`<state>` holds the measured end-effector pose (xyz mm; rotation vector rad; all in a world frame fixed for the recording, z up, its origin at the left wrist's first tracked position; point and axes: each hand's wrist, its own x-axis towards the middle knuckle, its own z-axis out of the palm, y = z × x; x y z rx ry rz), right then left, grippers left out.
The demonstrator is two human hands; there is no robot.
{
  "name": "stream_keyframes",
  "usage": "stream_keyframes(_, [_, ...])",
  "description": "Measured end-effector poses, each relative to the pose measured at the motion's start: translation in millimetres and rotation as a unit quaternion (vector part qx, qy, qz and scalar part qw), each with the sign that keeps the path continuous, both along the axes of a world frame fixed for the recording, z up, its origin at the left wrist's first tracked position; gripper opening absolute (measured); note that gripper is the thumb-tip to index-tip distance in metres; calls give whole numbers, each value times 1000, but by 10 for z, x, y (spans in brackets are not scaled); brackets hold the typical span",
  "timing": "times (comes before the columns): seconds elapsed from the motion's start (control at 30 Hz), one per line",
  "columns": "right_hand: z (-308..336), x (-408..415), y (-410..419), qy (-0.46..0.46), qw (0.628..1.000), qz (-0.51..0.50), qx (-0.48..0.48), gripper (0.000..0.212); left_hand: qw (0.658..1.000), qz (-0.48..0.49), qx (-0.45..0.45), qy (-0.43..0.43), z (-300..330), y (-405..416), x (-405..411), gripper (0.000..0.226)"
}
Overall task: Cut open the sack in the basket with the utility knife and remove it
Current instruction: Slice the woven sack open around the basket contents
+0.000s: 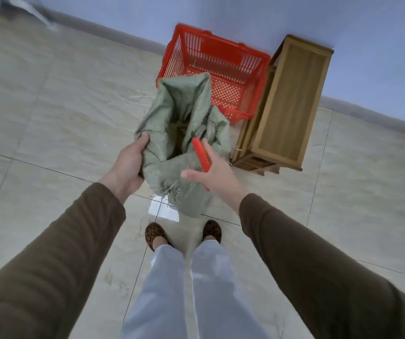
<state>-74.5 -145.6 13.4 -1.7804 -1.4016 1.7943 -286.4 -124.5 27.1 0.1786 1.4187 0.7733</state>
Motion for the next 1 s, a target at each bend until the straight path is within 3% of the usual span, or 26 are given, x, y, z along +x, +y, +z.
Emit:
stream_keyframes(0.07, [-173, -54, -211, -22, 999, 16, -17, 115, 999, 24, 8, -34, 33, -53, -2, 43])
stream_keyframes(0.1, [-251, -73, -243, -32, 999, -3, -12, 101, 998, 35, 12, -47, 44, -84, -24, 43])
stream_keyframes(0.2, [-293, -87, -164, -89, 985, -140, 37, 16, 994, 86, 7, -68, 65, -174, -152, 44])
stream_keyframes(0.27, [-149, -48, -68, -40, 966, -246, 72, 15, 986, 145, 5, -80, 82, -200, -240, 44])
stream_keyframes(0.33, [94, -55, -32, 34, 959, -271, 75, 14, 981, 170, 5, -98, 135, -198, -261, 42])
stream_keyframes(0.47, [542, -265, 1, 79, 975, -181, 105, 46, 990, 96, 37, -102, 418, -120, -26, 36])
stream_keyframes(0.53, [761, -373, 121, 104, 977, -155, 107, 41, 991, 49, 65, -104, 622, -57, 71, 39])
stream_keyframes(0.6, [976, -457, 271, 132, 981, -121, 74, 53, 990, 12, 85, -111, 845, 7, 101, 42])
stream_keyframes(0.73, [1385, -615, 485, 82, 985, -122, 89, 29, 982, -67, 140, -105, 1356, 152, 54, 32])
stream_keyframes(0.83, [1796, -742, 627, 48, 980, -158, 115, 38, 974, -2, 194, -116, 1635, 241, -202, 26])
stream_keyframes(0.9, [2060, -798, 737, 61, 976, -180, 110, 59, 980, 49, 191, -2, 1503, 188, -468, 14])
stream_keyframes(0.93, [2209, -831, 791, 76, 972, -191, 110, 63, 981, 29, 175, 84, 1415, 82, -630, 12])
stream_keyframes(1.0, [2532, -874, 899, 108, 965, -204, 123, 53, 957, -118, 115, 237, 1178, -227, -923, 43])
